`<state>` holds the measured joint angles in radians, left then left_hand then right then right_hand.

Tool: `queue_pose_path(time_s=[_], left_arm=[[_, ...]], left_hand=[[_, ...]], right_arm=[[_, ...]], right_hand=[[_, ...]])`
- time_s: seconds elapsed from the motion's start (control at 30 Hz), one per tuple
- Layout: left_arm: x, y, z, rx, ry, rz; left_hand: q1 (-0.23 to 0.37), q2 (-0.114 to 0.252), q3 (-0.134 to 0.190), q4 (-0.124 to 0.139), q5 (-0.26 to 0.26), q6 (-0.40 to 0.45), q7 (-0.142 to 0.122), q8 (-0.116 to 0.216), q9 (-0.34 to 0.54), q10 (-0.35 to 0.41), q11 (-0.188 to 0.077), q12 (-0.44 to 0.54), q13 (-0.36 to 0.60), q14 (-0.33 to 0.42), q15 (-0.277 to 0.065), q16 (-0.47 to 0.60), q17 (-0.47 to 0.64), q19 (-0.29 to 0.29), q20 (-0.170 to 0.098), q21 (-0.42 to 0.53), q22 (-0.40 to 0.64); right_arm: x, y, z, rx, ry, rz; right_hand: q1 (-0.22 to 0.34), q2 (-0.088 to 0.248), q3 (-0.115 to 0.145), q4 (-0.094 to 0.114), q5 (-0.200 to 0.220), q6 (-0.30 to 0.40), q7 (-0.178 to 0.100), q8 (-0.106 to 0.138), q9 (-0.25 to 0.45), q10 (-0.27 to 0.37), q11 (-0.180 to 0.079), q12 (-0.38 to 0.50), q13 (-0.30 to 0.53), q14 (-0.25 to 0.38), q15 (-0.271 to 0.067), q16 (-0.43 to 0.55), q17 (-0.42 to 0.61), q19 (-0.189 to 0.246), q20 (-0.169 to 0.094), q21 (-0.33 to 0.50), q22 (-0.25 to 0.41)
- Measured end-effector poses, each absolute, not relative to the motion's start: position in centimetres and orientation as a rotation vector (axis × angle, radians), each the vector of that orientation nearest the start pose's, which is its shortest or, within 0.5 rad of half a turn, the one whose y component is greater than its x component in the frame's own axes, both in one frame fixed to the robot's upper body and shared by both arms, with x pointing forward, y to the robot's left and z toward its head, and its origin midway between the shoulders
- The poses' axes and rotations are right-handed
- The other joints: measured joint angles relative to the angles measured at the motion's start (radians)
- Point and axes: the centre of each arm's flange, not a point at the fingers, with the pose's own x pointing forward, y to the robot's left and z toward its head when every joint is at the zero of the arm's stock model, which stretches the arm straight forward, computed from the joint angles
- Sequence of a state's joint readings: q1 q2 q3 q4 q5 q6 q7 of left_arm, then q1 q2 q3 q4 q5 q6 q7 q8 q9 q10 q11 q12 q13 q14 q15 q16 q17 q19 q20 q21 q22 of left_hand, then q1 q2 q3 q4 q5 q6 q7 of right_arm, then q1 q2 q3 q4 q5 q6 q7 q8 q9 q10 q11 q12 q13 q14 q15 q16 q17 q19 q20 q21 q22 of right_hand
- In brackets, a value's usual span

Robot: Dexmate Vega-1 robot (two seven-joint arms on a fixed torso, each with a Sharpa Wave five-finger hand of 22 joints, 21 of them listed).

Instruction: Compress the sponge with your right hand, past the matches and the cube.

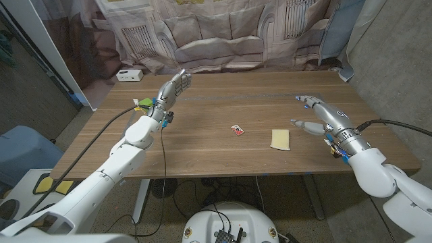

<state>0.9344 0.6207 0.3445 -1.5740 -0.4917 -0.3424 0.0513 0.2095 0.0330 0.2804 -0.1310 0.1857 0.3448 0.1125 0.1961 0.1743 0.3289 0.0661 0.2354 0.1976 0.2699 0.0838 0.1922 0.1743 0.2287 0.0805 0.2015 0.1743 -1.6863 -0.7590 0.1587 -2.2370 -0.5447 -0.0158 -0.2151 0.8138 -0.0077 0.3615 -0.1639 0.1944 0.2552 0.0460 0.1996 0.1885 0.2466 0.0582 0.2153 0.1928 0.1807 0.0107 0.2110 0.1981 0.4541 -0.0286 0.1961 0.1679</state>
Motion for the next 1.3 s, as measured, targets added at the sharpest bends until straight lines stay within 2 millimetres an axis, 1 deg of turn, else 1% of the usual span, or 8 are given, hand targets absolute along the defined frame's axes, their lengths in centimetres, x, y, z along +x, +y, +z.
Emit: queue_pose_path(time_s=[0.27, 0.3, 0.5, 0.63, 0.83, 0.93, 1.1, 1.3], left_arm=[[58.9, 27.2, 1.5, 0.152, -0.789, -0.227], [58.9, 27.2, 1.5, 0.152, -0.789, -0.227], [58.9, 27.2, 1.5, 0.154, -0.787, -0.228], [58.9, 27.2, 1.5, 0.156, -0.786, -0.230], [58.8, 27.2, 1.6, 0.159, -0.786, -0.233], [58.8, 27.1, 1.6, 0.160, -0.786, -0.235], [58.7, 27.1, 1.7, 0.162, -0.788, -0.238], [58.6, 27.1, 1.7, 0.163, -0.789, -0.240]], left_hand=[[0.000, 0.000, 0.000, 0.000, 0.000, 0.000, 0.000, 0.000, 0.000, 0.000, 0.000, -0.008, 0.000, 0.000, 0.000, 0.000, 0.000, 0.000, 0.000, 0.000, 0.000], [0.000, 0.000, 0.000, 0.000, 0.000, 0.000, 0.000, 0.000, 0.000, 0.000, 0.000, -0.008, 0.000, 0.000, 0.000, 0.000, 0.000, 0.000, 0.000, 0.000, 0.000], [0.000, 0.000, 0.000, 0.000, 0.000, 0.000, 0.000, 0.000, 0.000, 0.000, 0.000, -0.008, 0.000, 0.000, 0.000, 0.000, 0.000, 0.005, -0.005, 0.000, 0.000], [0.000, 0.000, 0.000, 0.000, 0.000, 0.000, 0.000, 0.000, 0.000, 0.000, 0.000, -0.008, 0.000, 0.000, 0.000, 0.000, 0.000, 0.005, -0.005, 0.000, 0.000], [0.007, 0.007, 0.000, 0.000, 0.000, 0.000, 0.000, -0.004, 0.000, 0.000, 0.000, -0.008, 0.000, 0.000, 0.000, 0.000, 0.000, 0.005, -0.005, 0.000, 0.000], [0.007, 0.007, 0.000, 0.000, 0.000, 0.000, 0.000, -0.004, 0.000, 0.000, 0.000, -0.008, 0.000, 0.000, 0.000, 0.000, 0.000, 0.005, -0.005, 0.000, 0.000], [0.007, 0.007, 0.000, 0.000, 0.000, 0.000, 0.000, -0.004, 0.000, 0.000, 0.000, -0.008, 0.000, 0.000, 0.000, 0.000, 0.000, 0.005, -0.005, 0.000, 0.000], [0.007, 0.007, 0.000, 0.000, 0.000, 0.000, 0.000, -0.004, 0.000, 0.000, 0.000, -0.008, 0.000, 0.000, 0.000, 0.000, 0.000, 0.005, -0.005, 0.000, 0.000]], right_arm=[[42.0, -30.7, -3.5, -1.296, -0.714, -0.178], [42.0, -30.7, -3.6, -1.301, -0.707, -0.176], [41.9, -30.2, -3.0, -1.356, -0.671, -0.156], [41.9, -30.0, -2.7, -1.387, -0.648, -0.147], [41.8, -29.8, -2.4, -1.428, -0.615, -0.134], [41.8, -29.6, -2.2, -1.446, -0.604, -0.127], [41.9, -29.2, -2.0, -1.474, -0.576, -0.104], [42.1, -28.6, -1.7, -1.511, -0.534, -0.079]], right_hand=[[-0.003, -0.003, -0.008, 0.008, -0.002, 0.007, -0.007, 0.000, 0.000, 0.010, -0.010, 0.000, 0.000, 0.018, -0.007, 0.007, 0.005, 0.018, 0.007, 0.000, 0.000], [-0.003, -0.003, -0.008, 0.008, -0.002, 0.007, -0.015, 0.000, 0.000, 0.013, -0.012, 0.000, 0.000, 0.018, -0.007, 0.007, 0.005, 0.018, 0.007, 0.000, 0.000], [-0.004, -0.004, -0.011, 0.011, -0.002, -0.007, -0.029, 0.000, 0.000, 0.007, -0.021, 0.000, -0.002, 0.018, -0.007, 0.007, 0.005, 0.018, 0.007, 0.000, 0.002], [-0.004, -0.004, -0.012, 0.012, -0.002, 0.004, -0.039, 0.000, 0.000, 0.014, -0.028, 0.000, -0.002, 0.030, -0.005, 0.011, 0.005, 0.025, 0.015, 0.001, 0.002], [-0.009, -0.009, -0.017, 0.016, -0.002, 0.004, -0.039, 0.000, 0.000, 0.026, -0.032, 0.000, -0.002, 0.041, -0.009, 0.015, 0.004, 0.038, 0.016, 0.005, 0.002], [-0.009, -0.009, -0.021, 0.012, -0.002, 0.037, -0.043, 0.008, 0.004, 0.047, -0.039, 0.000, -0.002, 0.060, -0.013, 0.016, 0.009, 0.052, 0.019, 0.005, 0.002], [-0.006, -0.013, -0.024, 0.010, -0.002, 0.040, -0.042, 0.008, 0.005, 0.048, -0.040, 0.000, -0.002, 0.076, -0.015, 0.026, 0.009, 0.070, 0.023, 0.012, 0.002], [0.000, -0.019, -0.025, 0.008, -0.002, 0.040, -0.042, 0.008, 0.005, 0.048, -0.040, 0.000, -0.002, 0.077, -0.016, 0.026, 0.009, 0.070, 0.023, 0.012, 0.002]])
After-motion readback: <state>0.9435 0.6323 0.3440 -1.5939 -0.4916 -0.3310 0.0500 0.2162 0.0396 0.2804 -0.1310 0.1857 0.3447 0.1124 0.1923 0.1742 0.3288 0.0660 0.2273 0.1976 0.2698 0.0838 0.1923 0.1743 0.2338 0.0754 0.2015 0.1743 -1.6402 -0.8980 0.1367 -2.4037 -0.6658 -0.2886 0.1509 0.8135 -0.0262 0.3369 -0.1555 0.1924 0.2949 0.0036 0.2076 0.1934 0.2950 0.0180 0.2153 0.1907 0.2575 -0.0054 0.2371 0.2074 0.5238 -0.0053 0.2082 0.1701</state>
